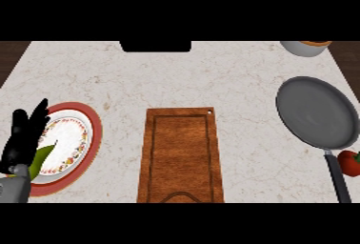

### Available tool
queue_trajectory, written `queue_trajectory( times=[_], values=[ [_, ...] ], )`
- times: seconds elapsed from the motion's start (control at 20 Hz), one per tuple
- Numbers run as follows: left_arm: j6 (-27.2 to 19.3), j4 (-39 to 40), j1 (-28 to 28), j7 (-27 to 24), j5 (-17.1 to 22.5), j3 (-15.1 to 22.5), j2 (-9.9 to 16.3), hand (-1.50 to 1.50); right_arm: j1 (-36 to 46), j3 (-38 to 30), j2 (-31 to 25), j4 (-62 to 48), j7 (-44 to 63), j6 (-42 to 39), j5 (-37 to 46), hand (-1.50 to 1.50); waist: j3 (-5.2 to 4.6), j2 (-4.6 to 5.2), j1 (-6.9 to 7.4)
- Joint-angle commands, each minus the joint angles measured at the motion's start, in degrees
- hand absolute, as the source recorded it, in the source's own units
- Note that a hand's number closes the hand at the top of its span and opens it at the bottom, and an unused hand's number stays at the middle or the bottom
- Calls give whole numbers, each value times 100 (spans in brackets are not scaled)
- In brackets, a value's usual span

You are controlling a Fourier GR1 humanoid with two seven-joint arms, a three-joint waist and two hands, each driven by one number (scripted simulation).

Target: Pick the bell pepper from the cutting board and place it in the pan

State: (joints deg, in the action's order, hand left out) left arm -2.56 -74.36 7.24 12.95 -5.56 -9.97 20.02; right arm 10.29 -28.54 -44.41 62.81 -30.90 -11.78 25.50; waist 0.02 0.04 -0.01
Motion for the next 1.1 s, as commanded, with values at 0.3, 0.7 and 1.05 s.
queue_trajectory(
  times=[0.3, 0.7, 1.05],
  values=[
    [6, -153, -15, 146, -141, 42, -70, 0, 1478, 870, 1019, -928, 999, 457, 415, 150, -1, 9, 87],
    [60, -104, 248, 207, -175, 72, -140, 0, 2814, 1082, 1271, -3308, 443, 1075, 927, 150, 5, 32, 131],
    [59, -52, 320, 111, -210, 101, -185, 0, 3183, 881, 1943, -4506, 53, 1430, 805, 150, 16, 82, 240]
  ],
)
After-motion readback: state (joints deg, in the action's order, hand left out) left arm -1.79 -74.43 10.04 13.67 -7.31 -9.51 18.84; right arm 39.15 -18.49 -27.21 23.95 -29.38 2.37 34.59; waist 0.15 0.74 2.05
